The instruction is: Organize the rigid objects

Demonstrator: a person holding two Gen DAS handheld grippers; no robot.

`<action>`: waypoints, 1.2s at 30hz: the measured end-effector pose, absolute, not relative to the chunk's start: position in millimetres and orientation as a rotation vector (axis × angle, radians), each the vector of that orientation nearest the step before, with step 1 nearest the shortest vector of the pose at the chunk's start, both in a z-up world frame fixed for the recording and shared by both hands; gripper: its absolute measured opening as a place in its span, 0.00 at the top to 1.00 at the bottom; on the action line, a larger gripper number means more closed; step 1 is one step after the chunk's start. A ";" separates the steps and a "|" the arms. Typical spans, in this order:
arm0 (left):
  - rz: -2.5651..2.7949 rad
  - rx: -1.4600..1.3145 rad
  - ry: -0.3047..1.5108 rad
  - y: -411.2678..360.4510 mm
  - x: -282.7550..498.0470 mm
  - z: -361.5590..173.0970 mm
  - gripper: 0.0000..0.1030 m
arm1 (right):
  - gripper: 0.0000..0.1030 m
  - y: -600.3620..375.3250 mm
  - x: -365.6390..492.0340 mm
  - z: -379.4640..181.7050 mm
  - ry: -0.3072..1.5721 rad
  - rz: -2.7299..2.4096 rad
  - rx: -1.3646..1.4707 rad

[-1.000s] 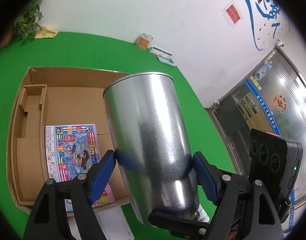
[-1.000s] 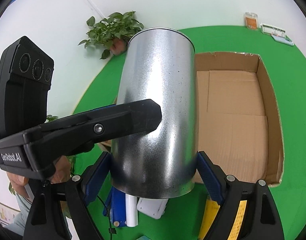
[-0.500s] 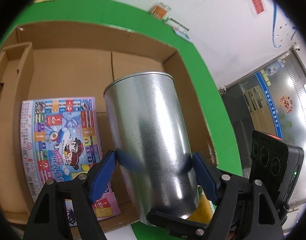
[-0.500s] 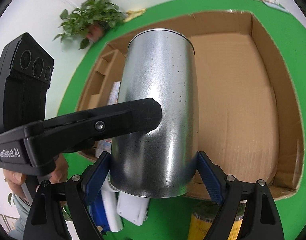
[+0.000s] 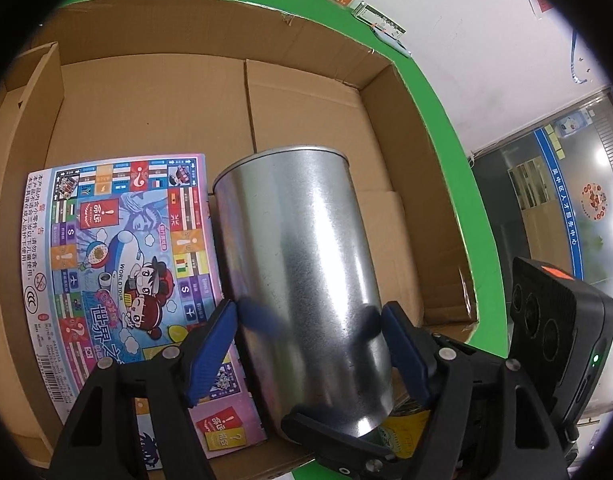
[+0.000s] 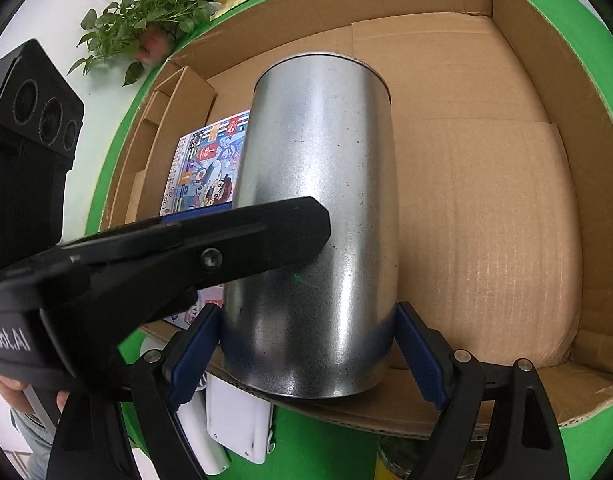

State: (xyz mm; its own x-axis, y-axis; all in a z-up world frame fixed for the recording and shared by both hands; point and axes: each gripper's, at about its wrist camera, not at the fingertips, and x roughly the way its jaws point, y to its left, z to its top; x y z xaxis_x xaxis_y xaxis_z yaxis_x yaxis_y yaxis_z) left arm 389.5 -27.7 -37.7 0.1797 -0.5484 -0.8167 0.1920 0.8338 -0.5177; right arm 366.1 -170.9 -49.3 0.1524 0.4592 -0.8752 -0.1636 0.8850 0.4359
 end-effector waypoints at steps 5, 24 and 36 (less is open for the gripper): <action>-0.524 -0.315 1.290 -30.8 390.5 -34.9 0.29 | 0.18 -167.4 368.1 -53.9 1.351 0.444 0.255; -0.471 -0.298 1.146 9.8 350.3 5.7 0.30 | 0.32 -160.1 361.3 -19.4 1.279 0.420 0.135; -0.093 -0.063 0.688 27.7 234.4 71.6 0.20 | 0.06 -186.1 305.6 12.7 1.121 0.326 0.206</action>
